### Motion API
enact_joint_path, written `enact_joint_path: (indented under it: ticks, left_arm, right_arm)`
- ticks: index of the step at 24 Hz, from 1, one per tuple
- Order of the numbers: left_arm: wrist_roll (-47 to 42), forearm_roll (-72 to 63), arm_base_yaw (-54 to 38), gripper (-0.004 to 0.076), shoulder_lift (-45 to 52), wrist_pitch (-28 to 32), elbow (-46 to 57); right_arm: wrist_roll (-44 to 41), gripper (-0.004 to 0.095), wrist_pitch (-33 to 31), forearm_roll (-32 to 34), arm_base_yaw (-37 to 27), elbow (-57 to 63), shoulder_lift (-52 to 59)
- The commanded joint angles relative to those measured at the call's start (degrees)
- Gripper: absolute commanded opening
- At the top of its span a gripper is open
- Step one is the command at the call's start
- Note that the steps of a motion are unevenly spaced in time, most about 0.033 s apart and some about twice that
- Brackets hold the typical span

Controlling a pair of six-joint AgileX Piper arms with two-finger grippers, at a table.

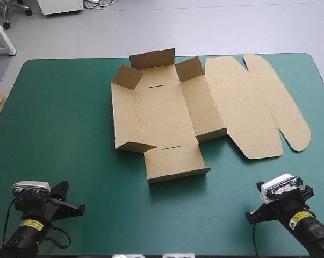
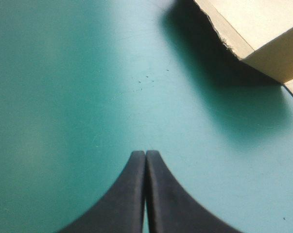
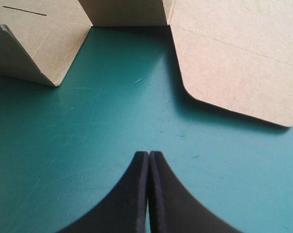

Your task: Fold the box

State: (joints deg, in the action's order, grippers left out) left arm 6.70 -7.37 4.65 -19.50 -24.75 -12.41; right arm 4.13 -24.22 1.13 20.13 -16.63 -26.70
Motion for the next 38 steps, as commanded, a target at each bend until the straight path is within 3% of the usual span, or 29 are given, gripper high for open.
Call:
enact_joint_path:
  ticks: [1, 13, 16, 17, 19, 21, 32, 38]
  left_arm:
    - [-0.1, -0.7, 0.2, -0.0010, -0.6, 4.1, -1.6]
    - [-0.1, -0.7, 0.2, -0.0006, -0.6, 4.2, -1.6]
    - [-0.5, -2.7, 0.2, 0.0149, -0.6, 4.7, -1.8]
    - [-0.5, -3.3, 0.2, 0.0286, -0.6, 2.7, -3.3]
    - [-0.5, -6.4, 0.2, 0.0478, -1.1, 0.0, -6.6]
    - [-0.5, -10.1, 0.2, 0.0536, -3.5, -0.4, -10.5]
    - [0.4, -23.3, 0.1, 0.0527, -31.5, -0.7, -26.9]
    - [19.4, -41.9, -0.1, 0.0527, -48.7, -5.7, -36.4]
  right_arm:
    - [0.5, -0.0020, 3.6, 0.4, -0.4, -1.3, -0.3]
    - [0.5, -0.0020, 3.6, 0.4, -0.4, -1.3, -0.3]
    - [0.5, -0.0020, 3.6, 0.4, -0.4, -1.3, -0.3]
    - [0.5, -0.0020, 3.6, 0.4, -0.4, -1.3, -0.3]
    - [0.5, -0.0020, 3.6, 0.4, -0.4, -1.3, -0.3]
    - [0.5, -0.0020, 3.6, 0.4, -0.4, -1.3, -0.3]
    - [0.5, -0.0020, 3.7, -0.8, -0.4, -1.3, -0.3]
    - [0.5, -0.0020, 3.5, -1.1, -0.4, -1.7, -0.3]
